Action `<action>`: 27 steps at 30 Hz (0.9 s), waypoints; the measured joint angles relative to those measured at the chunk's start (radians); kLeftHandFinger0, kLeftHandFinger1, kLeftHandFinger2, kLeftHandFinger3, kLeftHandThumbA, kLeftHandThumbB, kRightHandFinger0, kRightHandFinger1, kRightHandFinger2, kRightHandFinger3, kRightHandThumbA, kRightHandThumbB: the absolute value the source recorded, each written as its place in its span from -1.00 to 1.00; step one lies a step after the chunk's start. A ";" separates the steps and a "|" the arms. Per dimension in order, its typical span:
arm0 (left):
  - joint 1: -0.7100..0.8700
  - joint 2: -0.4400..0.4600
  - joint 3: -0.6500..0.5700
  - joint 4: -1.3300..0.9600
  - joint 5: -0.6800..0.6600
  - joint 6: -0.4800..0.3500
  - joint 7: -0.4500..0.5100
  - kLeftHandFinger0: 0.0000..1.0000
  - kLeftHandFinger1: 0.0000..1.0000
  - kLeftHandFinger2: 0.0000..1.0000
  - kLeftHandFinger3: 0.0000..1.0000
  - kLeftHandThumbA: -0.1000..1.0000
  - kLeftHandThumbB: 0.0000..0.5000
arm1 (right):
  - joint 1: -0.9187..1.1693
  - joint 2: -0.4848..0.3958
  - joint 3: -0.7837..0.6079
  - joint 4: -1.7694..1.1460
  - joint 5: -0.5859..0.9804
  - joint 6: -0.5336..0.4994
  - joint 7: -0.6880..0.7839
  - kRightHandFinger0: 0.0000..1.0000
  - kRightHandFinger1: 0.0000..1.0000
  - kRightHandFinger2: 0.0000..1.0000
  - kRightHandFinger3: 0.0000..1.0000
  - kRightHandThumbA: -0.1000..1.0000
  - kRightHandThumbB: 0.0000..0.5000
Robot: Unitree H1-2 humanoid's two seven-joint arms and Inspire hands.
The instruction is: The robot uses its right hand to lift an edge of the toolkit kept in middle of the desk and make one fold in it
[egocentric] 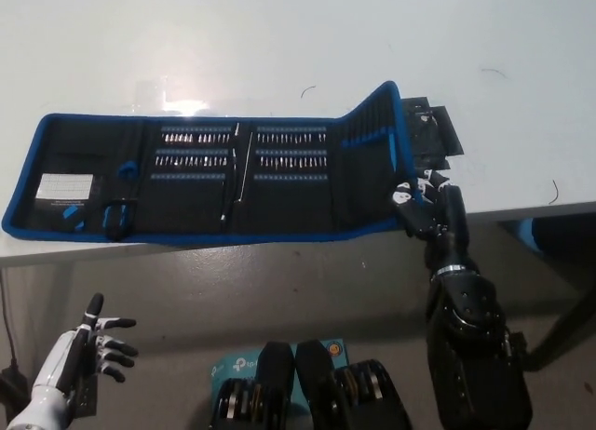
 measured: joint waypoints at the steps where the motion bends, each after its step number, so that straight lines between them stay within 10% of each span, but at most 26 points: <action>1: 0.000 0.001 0.000 0.000 0.000 0.000 -0.001 -0.24 -0.18 -0.19 0.20 1.00 1.00 | 0.000 0.000 0.001 0.000 -0.002 -0.003 -0.003 -1.00 -1.00 -0.81 -0.49 -1.00 -0.53; 14: 0.000 0.009 -0.008 0.002 0.000 0.001 -0.020 -0.15 -0.13 -0.10 0.23 1.00 1.00 | -0.130 -0.113 0.191 -0.047 -0.137 0.070 0.001 -1.00 -0.91 -0.54 -0.47 -1.00 -0.39; 27: 0.000 0.009 -0.030 0.006 0.001 0.002 -0.020 -0.16 -0.17 -0.16 0.19 1.00 1.00 | -0.320 -0.219 0.682 0.040 -0.398 0.184 0.110 -1.00 -1.00 -0.75 -0.13 -1.00 0.14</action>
